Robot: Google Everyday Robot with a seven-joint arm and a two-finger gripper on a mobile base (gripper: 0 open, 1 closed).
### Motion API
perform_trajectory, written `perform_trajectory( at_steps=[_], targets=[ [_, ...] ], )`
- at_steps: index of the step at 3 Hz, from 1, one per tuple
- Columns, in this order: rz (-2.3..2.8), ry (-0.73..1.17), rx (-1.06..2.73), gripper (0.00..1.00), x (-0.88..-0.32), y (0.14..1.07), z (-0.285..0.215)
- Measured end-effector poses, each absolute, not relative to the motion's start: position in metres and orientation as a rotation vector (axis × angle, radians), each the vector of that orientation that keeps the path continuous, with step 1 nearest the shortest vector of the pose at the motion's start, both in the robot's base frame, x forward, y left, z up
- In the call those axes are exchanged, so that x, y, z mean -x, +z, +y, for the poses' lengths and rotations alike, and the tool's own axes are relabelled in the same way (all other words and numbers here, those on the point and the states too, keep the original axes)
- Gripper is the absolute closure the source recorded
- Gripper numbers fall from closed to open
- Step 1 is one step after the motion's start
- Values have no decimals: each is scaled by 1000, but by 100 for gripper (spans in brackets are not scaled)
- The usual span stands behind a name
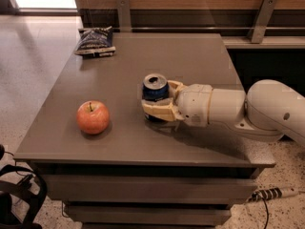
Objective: Move pepsi can near apple
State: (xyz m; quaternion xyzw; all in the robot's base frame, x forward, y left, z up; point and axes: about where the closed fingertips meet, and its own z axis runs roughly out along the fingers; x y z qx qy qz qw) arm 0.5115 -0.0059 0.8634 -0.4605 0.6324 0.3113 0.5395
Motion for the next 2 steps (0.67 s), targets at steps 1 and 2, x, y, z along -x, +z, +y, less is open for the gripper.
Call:
perform_trajectory(
  at_steps=[1, 2],
  targets=[
    [1503, 741, 1096, 36, -511, 864, -5],
    [1503, 741, 1096, 12, -511, 864, -5]
  ],
)
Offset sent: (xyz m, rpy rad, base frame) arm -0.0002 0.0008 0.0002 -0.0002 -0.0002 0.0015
